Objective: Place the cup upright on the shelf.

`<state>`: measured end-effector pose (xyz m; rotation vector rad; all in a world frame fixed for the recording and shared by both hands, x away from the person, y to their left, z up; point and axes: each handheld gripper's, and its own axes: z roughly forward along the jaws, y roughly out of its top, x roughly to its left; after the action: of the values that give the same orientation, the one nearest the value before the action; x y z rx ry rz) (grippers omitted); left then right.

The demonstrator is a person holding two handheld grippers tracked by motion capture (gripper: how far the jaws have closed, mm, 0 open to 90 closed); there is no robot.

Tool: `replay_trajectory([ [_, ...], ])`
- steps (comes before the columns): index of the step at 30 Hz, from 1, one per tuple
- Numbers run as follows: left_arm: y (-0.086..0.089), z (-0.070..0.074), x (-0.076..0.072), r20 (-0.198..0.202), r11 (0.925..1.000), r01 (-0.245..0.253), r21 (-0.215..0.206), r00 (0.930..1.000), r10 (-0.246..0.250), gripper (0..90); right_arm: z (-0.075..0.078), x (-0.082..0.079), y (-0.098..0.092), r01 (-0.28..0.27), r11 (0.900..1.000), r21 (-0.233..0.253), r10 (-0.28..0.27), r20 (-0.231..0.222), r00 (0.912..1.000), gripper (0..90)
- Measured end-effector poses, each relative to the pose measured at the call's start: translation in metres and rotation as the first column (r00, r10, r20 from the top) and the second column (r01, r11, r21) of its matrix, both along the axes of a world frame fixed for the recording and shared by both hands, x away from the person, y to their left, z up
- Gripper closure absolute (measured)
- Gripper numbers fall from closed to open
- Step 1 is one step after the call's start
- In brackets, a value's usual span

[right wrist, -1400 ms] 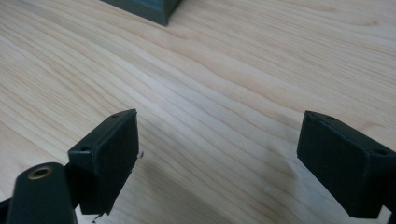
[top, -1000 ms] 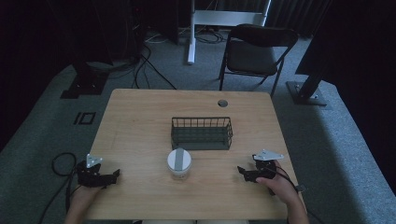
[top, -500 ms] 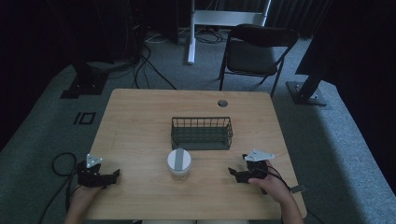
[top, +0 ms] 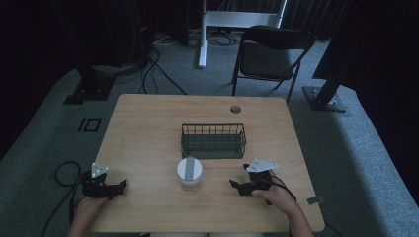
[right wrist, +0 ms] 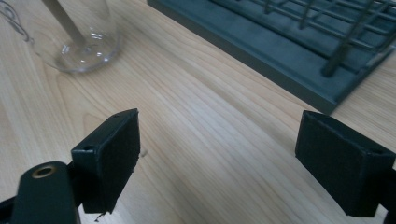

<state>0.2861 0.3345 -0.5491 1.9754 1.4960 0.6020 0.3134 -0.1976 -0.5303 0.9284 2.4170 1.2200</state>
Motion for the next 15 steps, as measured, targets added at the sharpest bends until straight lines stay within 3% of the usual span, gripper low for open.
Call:
replay_trajectory([
  [15,0.0,0.0,0.0,0.0,1.0,0.0,0.0,1.0,0.0,0.1,0.0,-0.003,0.035,-0.107,0.994,0.007,0.107,0.013,0.9942,15.5],
])
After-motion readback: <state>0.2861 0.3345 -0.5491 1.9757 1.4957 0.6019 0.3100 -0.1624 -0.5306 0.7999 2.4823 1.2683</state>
